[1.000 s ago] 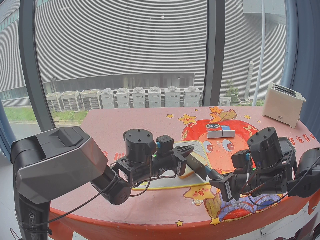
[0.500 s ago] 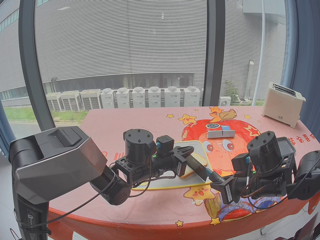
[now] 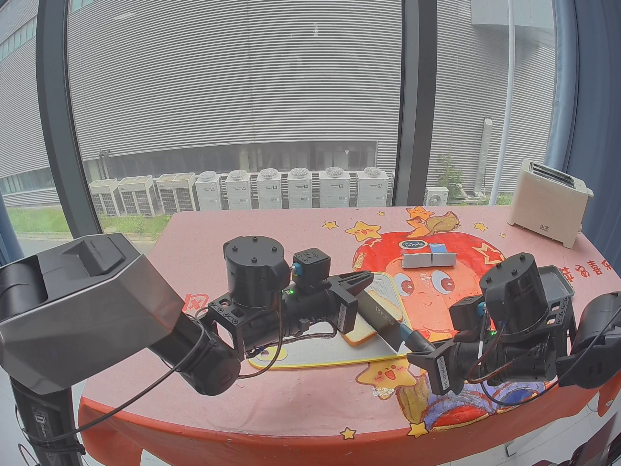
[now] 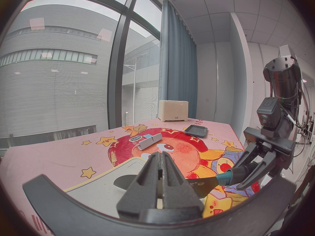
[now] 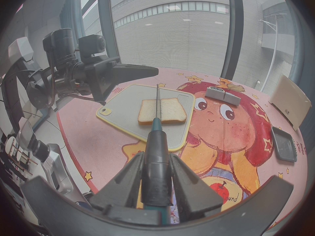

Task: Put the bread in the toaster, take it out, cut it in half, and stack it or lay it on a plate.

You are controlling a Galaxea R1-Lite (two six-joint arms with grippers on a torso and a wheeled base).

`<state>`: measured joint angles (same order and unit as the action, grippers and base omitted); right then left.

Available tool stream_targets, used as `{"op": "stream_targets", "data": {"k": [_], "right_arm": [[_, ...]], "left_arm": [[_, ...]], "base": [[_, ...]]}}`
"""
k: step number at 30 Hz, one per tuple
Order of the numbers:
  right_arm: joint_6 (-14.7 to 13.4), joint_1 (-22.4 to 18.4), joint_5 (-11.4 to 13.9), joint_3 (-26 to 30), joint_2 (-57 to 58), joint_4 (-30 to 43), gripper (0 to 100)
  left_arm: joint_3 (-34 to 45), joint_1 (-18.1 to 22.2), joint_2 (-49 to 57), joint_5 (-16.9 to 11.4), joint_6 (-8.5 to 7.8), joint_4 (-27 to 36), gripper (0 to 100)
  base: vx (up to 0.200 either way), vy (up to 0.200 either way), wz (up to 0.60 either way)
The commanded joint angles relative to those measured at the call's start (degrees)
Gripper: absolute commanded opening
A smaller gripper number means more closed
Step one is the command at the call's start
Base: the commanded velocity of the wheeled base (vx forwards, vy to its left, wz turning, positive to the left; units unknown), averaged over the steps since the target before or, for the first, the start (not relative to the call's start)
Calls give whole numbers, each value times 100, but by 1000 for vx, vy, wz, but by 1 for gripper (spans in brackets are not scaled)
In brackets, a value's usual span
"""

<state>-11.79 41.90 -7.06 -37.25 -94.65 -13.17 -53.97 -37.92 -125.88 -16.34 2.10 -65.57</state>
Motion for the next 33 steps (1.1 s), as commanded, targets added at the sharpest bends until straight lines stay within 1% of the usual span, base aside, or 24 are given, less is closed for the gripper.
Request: {"op": "stream_targets", "data": {"k": [1,4,6,10,15,22,28,33], "right_arm": [[1,-24,3,-36,34,-11,0],[1,-24,3,-45,25,-28,0],[10,-24,3,-63,25,-28,0],[19,-59,3,-63,17,-28,0],[10,-59,3,-71,60,-28,0],[19,-59,-6,-133,60,-28,0],[10,-59,-6,-133,148,-37,0],[10,-68,-6,-133,280,-28,0]], "left_arm": [[211,4,327,-1,1,-34,0],[325,13,442,16,1,-34,0],[431,92,538,166,1,-34,0],[633,136,670,280,1,-43,0],[879,207,811,280,1,-87,0],[1240,303,916,289,-16,-456,0],[1486,444,1066,289,-34,-562,0],[1697,461,1197,289,-43,-702,0]], "base": [[0,0,0],[0,0,0],[0,0,0],[0,0,0],[0,0,0],[0,0,0],[0,0,0],[0,0,0]]}}
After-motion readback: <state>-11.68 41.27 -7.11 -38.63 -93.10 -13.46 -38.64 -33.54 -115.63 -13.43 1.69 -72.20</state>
